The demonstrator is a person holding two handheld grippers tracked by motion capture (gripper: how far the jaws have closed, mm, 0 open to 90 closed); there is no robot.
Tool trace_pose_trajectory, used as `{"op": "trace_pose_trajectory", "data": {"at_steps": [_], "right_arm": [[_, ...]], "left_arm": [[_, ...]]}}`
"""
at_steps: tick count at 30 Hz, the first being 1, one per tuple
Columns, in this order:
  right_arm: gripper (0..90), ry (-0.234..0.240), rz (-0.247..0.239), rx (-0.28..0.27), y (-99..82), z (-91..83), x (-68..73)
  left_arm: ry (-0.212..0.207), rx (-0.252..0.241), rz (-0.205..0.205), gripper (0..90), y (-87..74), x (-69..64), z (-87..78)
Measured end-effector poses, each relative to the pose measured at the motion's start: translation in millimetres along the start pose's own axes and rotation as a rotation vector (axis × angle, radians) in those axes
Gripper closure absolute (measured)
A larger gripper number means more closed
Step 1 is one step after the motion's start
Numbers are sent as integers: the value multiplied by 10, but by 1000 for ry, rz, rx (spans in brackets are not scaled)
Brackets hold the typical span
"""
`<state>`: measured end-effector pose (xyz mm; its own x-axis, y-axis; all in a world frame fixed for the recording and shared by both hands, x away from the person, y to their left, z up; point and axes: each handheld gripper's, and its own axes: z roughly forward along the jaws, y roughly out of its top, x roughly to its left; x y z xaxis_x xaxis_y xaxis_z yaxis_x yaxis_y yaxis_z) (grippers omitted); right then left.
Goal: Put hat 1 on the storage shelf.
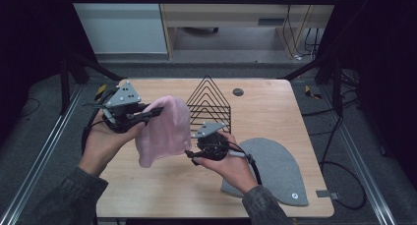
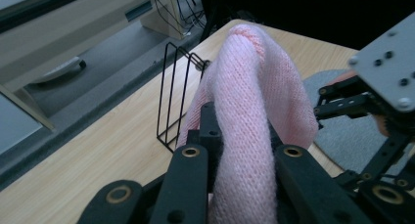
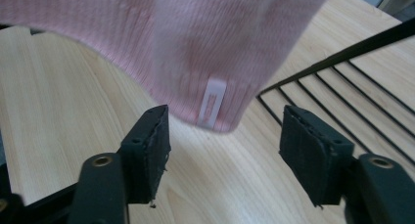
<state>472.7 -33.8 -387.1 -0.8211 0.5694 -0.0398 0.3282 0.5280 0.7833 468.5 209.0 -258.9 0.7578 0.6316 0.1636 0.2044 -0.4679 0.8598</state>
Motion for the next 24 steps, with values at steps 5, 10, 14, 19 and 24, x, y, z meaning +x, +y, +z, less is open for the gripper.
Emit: {"op": "trace_pose_trajectory", "data": {"at_steps": [5, 10, 14, 19, 24], "right_arm": [[322, 22, -1, -22, 112, -27, -44], [326, 53, 10, -33, 185, -2, -101], [380, 71, 6, -44, 213, 36, -108], [620, 81, -28, -71, 246, 25, -91], [709, 77, -40, -65, 250, -39, -82]], "left_arm": [[-4, -18, 14, 804, 85, -5, -83], [-15, -43, 9, 804, 148, 11, -115], [-19, -50, 5, 804, 171, 21, -132], [-18, -55, 3, 803, 187, 57, -122], [-17, -53, -1, 801, 162, 123, -89]]}}
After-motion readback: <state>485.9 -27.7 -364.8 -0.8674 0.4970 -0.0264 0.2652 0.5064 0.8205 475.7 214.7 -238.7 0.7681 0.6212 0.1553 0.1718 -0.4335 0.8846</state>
